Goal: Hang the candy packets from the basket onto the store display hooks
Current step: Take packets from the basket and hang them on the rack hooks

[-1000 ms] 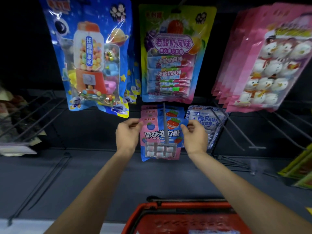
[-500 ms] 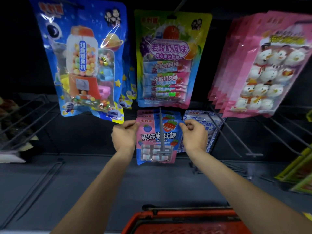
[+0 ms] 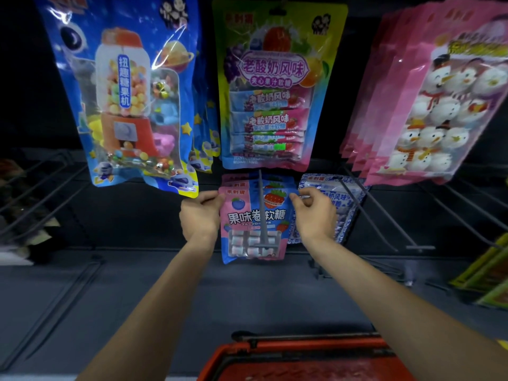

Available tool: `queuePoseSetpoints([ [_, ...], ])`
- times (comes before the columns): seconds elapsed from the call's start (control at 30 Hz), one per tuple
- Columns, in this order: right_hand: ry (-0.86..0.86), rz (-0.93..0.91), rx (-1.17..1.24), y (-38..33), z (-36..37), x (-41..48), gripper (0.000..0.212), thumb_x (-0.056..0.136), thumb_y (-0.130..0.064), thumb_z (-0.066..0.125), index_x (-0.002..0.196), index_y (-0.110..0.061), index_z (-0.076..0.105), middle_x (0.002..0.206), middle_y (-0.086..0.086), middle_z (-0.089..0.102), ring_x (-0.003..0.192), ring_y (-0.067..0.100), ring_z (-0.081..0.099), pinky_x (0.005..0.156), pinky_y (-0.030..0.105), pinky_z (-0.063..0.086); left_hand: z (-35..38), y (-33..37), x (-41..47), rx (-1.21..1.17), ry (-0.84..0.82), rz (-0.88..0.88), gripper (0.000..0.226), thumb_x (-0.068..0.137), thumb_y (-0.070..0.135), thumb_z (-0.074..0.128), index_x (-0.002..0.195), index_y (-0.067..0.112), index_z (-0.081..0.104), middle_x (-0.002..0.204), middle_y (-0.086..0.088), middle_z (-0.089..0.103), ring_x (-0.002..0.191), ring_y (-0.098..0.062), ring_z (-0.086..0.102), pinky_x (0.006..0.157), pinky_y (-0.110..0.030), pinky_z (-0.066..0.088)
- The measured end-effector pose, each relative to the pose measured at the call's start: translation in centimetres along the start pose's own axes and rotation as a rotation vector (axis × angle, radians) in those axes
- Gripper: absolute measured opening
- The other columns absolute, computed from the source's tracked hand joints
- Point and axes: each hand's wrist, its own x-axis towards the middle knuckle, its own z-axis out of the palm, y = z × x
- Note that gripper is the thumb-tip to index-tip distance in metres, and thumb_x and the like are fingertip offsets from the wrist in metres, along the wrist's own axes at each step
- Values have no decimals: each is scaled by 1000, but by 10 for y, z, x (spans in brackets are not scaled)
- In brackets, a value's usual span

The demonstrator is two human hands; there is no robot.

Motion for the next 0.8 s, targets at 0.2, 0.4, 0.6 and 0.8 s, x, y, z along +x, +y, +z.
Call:
queuePoseSetpoints([
  [0.2, 3, 28, 33, 1, -2, -3, 17, 98, -35, 71, 105, -20, 71, 71, -15, 65, 65, 0, 59, 56, 23, 43, -3, 2, -2, 76, 23, 18, 22, 85, 28, 86, 74, 37, 70, 76, 12, 76, 79, -16, 75, 85, -45, 63],
  [0.4, -10, 66, 48, 1, -8, -8, 16, 97, -28, 74, 110, -19, 69, 73, -15, 65, 68, -1, 58, 56, 22, 42, -9, 5, -7, 130, -2, 18, 18, 84, 28, 86, 76, 36, 72, 78, 12, 78, 84, -16, 77, 87, -45, 63],
  [0.6, -32, 108, 74, 6, -20, -29, 22, 94, -24, 76, 113, -21, 67, 83, -11, 72, 76, -2, 62, 67, 24, 49, -31, 5, -30, 316, -108, 25, 21, 83, 35, 84, 99, 29, 73, 79, 9, 78, 82, -19, 75, 84, -49, 63],
  [0.8, -145, 101, 168, 15, -48, -68, 27, 88, -27, 83, 111, -21, 70, 95, -8, 72, 88, 9, 69, 75, 21, 52, -54, 6, -92, 566, -235, 98, 12, 92, 33, 75, 100, 36, 67, 74, 14, 74, 88, -14, 71, 85, -42, 59],
])
